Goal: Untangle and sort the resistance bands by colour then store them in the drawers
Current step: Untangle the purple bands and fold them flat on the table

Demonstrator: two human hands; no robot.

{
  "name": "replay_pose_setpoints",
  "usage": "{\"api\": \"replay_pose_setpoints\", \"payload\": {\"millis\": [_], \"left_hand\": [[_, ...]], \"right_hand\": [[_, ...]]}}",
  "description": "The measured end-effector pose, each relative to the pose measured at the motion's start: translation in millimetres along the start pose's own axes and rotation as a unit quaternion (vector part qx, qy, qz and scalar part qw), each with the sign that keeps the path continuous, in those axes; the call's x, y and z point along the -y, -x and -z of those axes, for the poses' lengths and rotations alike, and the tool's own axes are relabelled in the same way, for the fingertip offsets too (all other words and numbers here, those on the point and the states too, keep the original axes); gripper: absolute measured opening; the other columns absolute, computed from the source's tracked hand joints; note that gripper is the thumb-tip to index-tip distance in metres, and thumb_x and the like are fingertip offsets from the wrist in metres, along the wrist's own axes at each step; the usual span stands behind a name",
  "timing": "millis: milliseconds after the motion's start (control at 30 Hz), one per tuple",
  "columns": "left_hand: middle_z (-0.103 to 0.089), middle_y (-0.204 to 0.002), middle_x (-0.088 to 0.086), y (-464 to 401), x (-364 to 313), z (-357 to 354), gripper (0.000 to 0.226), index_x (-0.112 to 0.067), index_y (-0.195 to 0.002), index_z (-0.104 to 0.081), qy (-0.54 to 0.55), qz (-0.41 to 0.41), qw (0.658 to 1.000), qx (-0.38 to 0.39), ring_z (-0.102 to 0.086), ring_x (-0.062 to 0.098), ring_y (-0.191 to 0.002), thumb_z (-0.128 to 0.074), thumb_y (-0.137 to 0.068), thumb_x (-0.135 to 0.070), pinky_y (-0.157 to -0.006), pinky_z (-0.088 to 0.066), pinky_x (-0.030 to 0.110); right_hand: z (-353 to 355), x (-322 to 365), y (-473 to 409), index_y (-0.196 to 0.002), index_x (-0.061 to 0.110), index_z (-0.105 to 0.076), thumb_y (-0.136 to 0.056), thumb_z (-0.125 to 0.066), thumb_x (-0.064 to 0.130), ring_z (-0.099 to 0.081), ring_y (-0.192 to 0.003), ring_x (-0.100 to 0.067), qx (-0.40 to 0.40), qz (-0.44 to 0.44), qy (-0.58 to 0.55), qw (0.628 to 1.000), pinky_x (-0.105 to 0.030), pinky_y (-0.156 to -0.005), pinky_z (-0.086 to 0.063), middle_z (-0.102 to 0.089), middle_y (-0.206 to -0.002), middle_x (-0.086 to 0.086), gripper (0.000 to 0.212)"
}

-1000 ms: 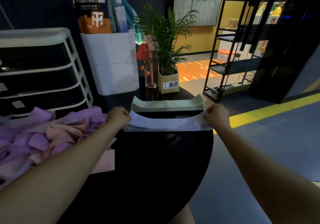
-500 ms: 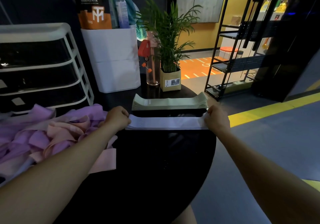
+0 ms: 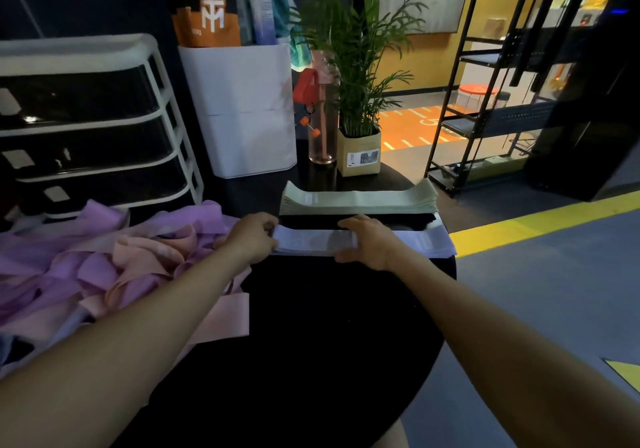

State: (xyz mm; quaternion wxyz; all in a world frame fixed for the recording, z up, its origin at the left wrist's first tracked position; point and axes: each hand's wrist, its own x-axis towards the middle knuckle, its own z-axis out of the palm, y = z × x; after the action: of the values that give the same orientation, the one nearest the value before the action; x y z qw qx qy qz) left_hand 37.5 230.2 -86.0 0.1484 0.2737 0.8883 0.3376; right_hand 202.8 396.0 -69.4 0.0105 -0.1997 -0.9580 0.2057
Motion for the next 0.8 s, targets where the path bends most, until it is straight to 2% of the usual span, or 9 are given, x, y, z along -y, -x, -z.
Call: {"api": "replay_pose_setpoints", "payload": {"millis": [167,333,400,467,600,700,800], "left_hand": [[-0.065,-0.115,-0.003,-2.1,7.2,-1.0,0.049,-0.026,-0.114,-0.059,0.011,0.013,1.000,-0.018,-0.058,0.021,-0.111,-0.067,-0.073,0.001,-0.103,-0.039,0.047],[-0.061,-0.122,-0.001,-3.7,9.7,-1.8,0.051,-0.035,-0.111,-0.055,0.018,0.008,1.000,-0.001,-0.055,0.023,-0.114,-0.063,-0.075,0.001,-0.102,-0.040,0.047],[-0.059,-0.127,0.001,1.9,2.5,-0.5,0.054,-0.030,-0.118,-0.055,0.015,-0.008,1.000,0.000,-0.054,0.023,-0.117,-0.061,-0.075,0.001,-0.102,-0.041,0.046],[-0.057,-0.129,0.003,9.5,-8.9,3.2,0.052,-0.019,-0.126,-0.054,0.012,-0.038,0.999,-0.006,-0.053,0.023,-0.119,-0.058,-0.079,0.004,-0.103,-0.042,0.041],[-0.060,-0.126,0.007,29.0,-27.8,19.5,0.040,-0.009,-0.122,-0.058,0.007,-0.090,0.996,-0.027,-0.055,0.022,-0.117,-0.059,-0.083,0.002,-0.100,-0.042,0.029],[-0.064,-0.118,0.006,50.7,-29.6,39.8,0.030,-0.008,-0.114,-0.062,-0.002,-0.117,0.992,-0.036,-0.058,0.019,-0.112,-0.062,-0.084,-0.003,-0.093,-0.042,0.023],[-0.064,-0.105,0.000,75.3,-20.4,64.7,0.022,-0.013,-0.108,-0.064,-0.021,-0.129,0.989,-0.074,-0.060,0.015,-0.097,-0.062,-0.086,-0.010,-0.074,-0.044,0.018]], "right_hand": [[-4.9,5.8,-5.8,-0.136,0.022,-0.045,-0.079,-0.071,0.033,-0.041,-0.126,-0.024,-0.004,0.011,-0.020,1.000,-0.036,-0.103,-0.036,-0.046,-0.138,-0.003,0.063],[-4.3,6.8,-6.9,-0.136,0.021,-0.045,-0.080,-0.070,0.033,-0.041,-0.127,-0.024,0.005,0.013,-0.010,1.000,-0.036,-0.104,-0.036,-0.046,-0.139,-0.003,0.062],[-2.4,9.1,-5.9,-0.136,0.020,-0.046,-0.080,-0.071,0.033,-0.040,-0.128,-0.024,-0.003,0.018,0.000,1.000,-0.035,-0.104,-0.035,-0.046,-0.139,-0.004,0.063],[-0.4,15.1,-5.2,-0.136,0.019,-0.046,-0.081,-0.070,0.032,-0.041,-0.128,-0.024,-0.020,0.027,0.006,0.999,-0.036,-0.105,-0.037,-0.047,-0.139,-0.005,0.062],[5.6,40.5,-3.5,-0.135,0.016,-0.048,-0.084,-0.067,0.033,-0.045,-0.124,-0.025,-0.048,0.066,0.017,0.997,-0.036,-0.102,-0.039,-0.049,-0.137,-0.007,0.057],[7.2,66.8,-1.3,-0.132,0.012,-0.050,-0.085,-0.067,0.030,-0.050,-0.120,-0.025,-0.068,0.105,0.006,0.992,-0.032,-0.098,-0.040,-0.053,-0.131,-0.010,0.053],[2.0,94.8,3.4,-0.131,0.010,-0.051,-0.084,-0.068,0.027,-0.050,-0.118,-0.025,-0.073,0.135,-0.017,0.988,-0.026,-0.095,-0.037,-0.053,-0.130,-0.010,0.053]]}}
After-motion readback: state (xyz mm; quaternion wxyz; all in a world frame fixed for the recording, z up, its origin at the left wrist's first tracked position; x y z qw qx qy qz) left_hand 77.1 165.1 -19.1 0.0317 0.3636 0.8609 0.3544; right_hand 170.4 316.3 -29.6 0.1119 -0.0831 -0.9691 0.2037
